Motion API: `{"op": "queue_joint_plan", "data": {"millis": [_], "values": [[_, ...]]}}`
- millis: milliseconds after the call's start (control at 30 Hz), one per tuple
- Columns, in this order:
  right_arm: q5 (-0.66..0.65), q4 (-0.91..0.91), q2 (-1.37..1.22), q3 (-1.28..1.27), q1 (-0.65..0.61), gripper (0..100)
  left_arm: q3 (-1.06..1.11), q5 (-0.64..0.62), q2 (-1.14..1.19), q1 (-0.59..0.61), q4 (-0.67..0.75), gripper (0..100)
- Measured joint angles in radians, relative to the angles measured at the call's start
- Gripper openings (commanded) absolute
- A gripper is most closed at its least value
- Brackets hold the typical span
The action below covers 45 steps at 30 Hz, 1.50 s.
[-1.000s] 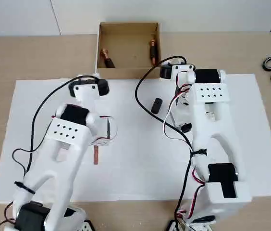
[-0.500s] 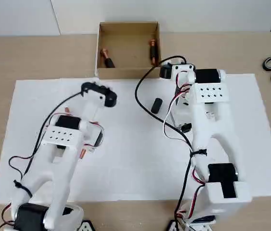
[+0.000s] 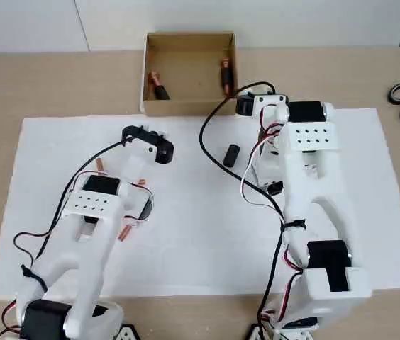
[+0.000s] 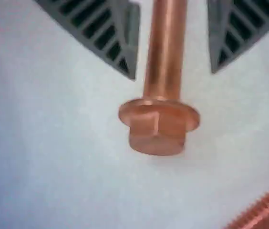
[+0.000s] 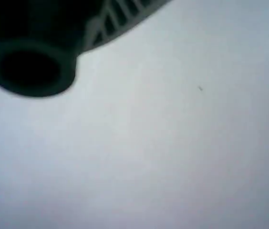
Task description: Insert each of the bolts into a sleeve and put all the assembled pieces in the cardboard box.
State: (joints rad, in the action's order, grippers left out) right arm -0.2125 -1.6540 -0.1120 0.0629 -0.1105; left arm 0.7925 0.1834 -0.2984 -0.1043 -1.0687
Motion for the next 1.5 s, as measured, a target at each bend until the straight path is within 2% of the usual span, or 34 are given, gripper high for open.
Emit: {"op": "queue_joint_plan", "data": {"millis": [533,800,1067,1367,1500], "values": [[0.014,0.000,0.000,0.000,0.000,0.4,0.081,-0.002,0.000,0.000,0.124,10],[0.018,0.000,0.000,0.000,0.000,0.4,0.041,0.000,0.117,-0.008,0.141,10],[0.018,0.000,0.000,0.000,0.000,0.4,-0.018,0.000,0.172,-0.015,0.095,0],[0.018,0.000,0.000,0.000,0.000,0.4,-0.109,-0.003,0.193,-0.017,-0.011,0],[0.018,0.000,0.000,0.000,0.000,0.4,-0.219,-0.005,0.198,-0.008,-0.114,1]]}}
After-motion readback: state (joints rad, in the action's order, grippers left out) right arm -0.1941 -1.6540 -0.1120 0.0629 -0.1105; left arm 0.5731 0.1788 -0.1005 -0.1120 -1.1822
